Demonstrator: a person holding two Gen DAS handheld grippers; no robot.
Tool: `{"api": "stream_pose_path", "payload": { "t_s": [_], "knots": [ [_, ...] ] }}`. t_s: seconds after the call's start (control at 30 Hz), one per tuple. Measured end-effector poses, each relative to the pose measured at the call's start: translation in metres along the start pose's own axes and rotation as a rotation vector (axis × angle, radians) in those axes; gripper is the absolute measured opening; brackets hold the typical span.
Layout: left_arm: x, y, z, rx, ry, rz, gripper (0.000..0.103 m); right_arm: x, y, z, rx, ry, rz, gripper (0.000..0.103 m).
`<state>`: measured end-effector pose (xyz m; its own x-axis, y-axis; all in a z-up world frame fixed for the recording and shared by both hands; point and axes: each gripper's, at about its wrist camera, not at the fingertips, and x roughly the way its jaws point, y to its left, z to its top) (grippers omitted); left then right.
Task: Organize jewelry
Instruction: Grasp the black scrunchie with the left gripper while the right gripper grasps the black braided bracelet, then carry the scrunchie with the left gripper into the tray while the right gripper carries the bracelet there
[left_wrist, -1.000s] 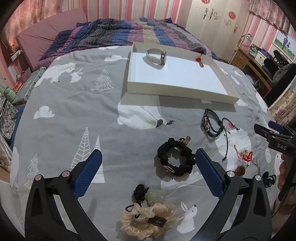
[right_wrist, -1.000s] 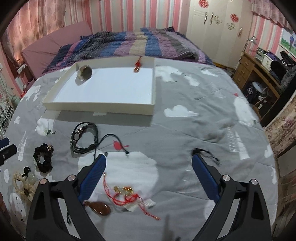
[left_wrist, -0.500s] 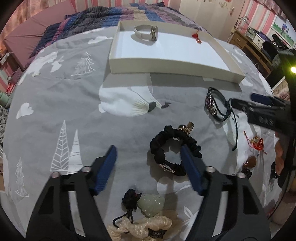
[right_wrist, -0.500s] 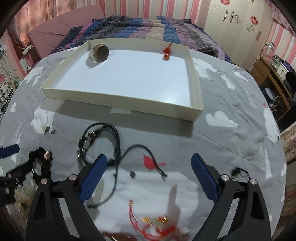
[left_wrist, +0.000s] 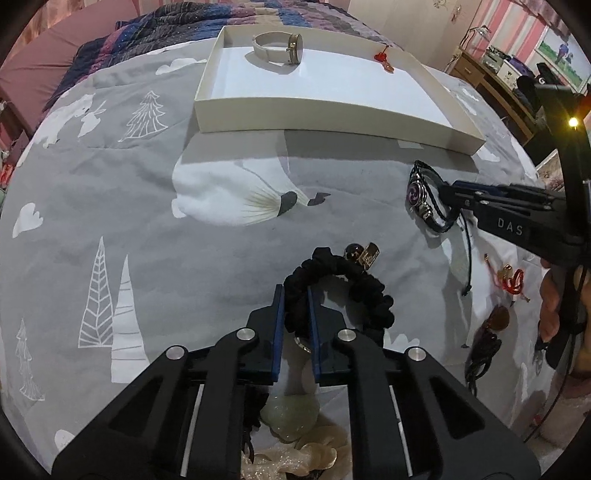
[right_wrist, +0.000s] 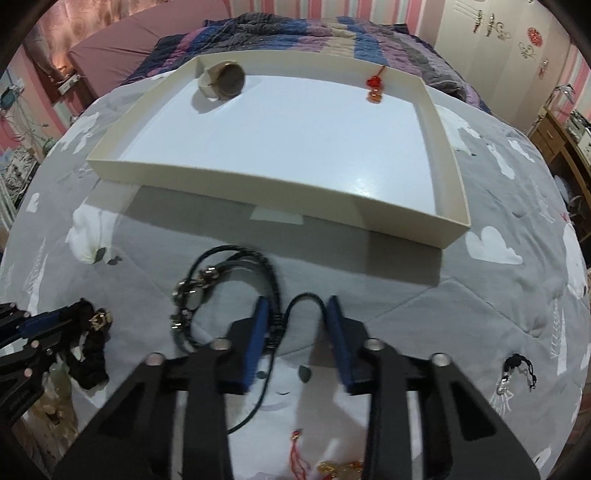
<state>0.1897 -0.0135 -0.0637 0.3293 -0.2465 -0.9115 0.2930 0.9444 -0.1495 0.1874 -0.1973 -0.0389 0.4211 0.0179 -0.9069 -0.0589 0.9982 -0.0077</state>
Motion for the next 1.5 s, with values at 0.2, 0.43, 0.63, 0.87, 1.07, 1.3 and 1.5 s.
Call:
{"api": "stream_pose_path", "payload": {
  "t_s": [0.2,0.43,0.63,0.87,1.07,1.3,1.5],
  "knots": [
    [-0.014,0.002,0.003,-0.005,-0.035,-0.029,0.008,-0.002,-0.008,-0.001,0.031,0.000,0.067,0.010],
    [-0.034,-0.004,0.020,0.020,-0.072,-0.037,0.008,-0.017,-0.021,0.004,0.065,-0.049,0.083,0.010],
    [-0.066,-0.011,0.053,0.056,-0.142,-0.034,0.008,-0.043,-0.029,0.018,0.074,-0.110,0.074,0.010],
    [-0.093,0.001,0.115,0.041,-0.208,-0.051,0.008,-0.076,-0.043,0.058,0.096,-0.191,0.058,0.010],
    [-0.080,-0.008,0.178,0.038,-0.196,-0.098,0.008,-0.090,-0.056,0.108,0.113,-0.243,0.028,0.010],
    [-0.032,-0.038,0.240,0.038,-0.171,-0.111,0.008,-0.067,-0.075,0.162,0.137,-0.247,-0.004,0.010],
    [0.032,-0.040,0.270,-0.012,-0.136,-0.150,0.008,-0.017,-0.096,0.180,0.190,-0.206,0.030,0.010]
  ]
}}
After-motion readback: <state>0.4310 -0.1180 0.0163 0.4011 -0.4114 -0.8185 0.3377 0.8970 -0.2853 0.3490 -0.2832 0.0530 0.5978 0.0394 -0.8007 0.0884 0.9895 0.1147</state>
